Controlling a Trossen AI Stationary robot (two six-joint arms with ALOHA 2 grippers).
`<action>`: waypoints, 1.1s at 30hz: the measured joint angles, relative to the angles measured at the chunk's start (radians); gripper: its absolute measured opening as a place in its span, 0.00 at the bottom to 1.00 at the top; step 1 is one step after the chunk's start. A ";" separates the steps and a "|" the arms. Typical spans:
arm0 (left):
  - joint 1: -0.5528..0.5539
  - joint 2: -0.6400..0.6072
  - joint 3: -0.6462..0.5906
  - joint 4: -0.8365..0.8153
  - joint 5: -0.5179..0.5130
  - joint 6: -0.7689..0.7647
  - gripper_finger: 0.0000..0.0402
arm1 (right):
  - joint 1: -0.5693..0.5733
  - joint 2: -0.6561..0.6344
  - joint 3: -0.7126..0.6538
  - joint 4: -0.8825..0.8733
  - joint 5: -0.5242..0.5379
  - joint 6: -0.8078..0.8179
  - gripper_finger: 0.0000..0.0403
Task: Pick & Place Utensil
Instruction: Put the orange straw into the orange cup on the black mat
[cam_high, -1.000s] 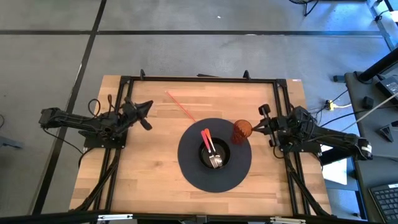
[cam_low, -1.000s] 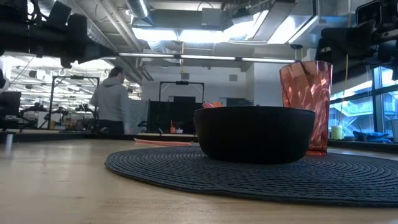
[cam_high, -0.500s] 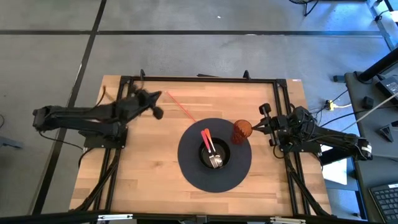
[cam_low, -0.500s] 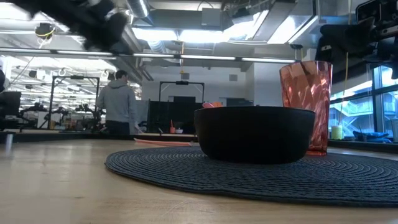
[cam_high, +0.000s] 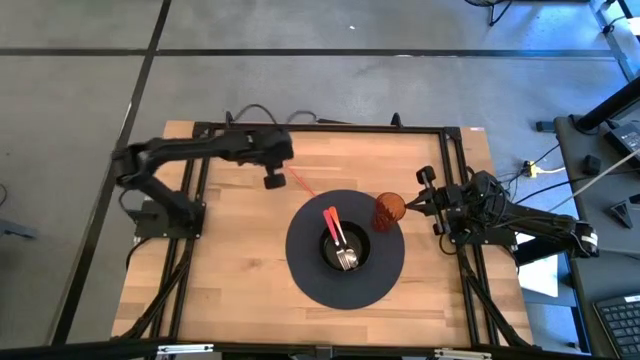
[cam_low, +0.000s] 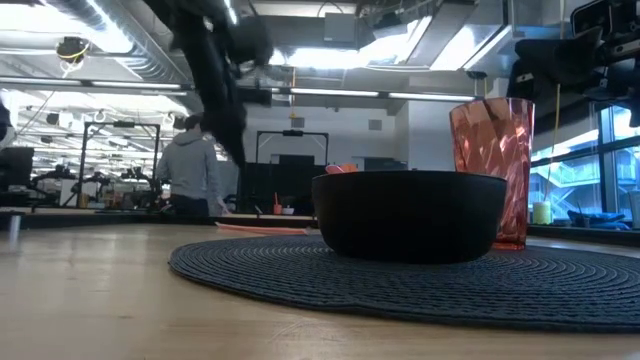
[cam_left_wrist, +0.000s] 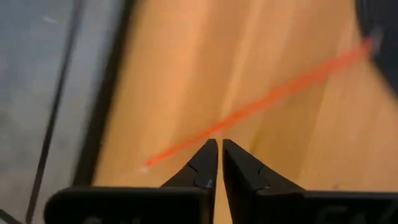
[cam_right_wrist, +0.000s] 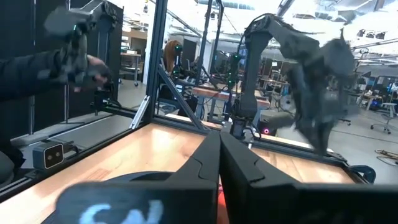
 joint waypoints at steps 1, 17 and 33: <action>0.000 0.036 0.000 -0.003 0.010 0.028 0.06 | 0.000 0.000 0.000 0.000 0.000 0.000 0.01; -0.037 0.223 0.001 0.059 -0.097 0.152 0.40 | 0.000 0.000 0.000 -0.001 0.000 0.023 0.01; -0.142 0.216 0.003 0.096 0.006 0.194 0.38 | 0.000 0.000 0.000 -0.001 0.000 0.019 0.01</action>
